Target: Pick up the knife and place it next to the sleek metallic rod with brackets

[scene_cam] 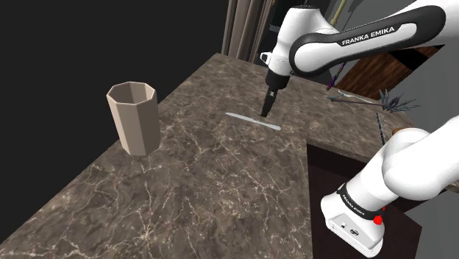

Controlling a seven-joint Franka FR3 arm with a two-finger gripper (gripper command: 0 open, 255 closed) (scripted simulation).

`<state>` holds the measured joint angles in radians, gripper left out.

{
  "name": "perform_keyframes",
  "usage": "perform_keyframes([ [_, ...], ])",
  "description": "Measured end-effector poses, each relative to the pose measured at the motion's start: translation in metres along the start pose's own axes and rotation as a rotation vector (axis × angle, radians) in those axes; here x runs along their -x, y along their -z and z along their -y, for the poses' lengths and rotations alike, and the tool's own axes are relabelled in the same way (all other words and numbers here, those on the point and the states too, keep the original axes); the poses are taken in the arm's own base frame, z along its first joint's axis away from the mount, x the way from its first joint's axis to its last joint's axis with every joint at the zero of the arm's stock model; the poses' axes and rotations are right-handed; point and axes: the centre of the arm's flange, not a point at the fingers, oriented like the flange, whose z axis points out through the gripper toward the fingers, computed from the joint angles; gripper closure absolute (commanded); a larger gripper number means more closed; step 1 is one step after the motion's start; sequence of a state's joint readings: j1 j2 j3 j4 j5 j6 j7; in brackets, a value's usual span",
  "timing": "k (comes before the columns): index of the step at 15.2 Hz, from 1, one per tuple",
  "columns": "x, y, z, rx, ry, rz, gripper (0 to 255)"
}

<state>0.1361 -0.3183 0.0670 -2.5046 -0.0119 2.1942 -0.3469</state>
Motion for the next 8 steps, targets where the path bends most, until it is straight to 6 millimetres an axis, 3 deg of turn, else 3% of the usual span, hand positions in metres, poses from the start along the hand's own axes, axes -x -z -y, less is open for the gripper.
perform_keyframes([
  [2,-0.011,-0.016,0.005,0.005,0.034,-0.001,0],
  [8,-0.013,-0.051,0.005,0.006,0.046,-0.002,0],
])
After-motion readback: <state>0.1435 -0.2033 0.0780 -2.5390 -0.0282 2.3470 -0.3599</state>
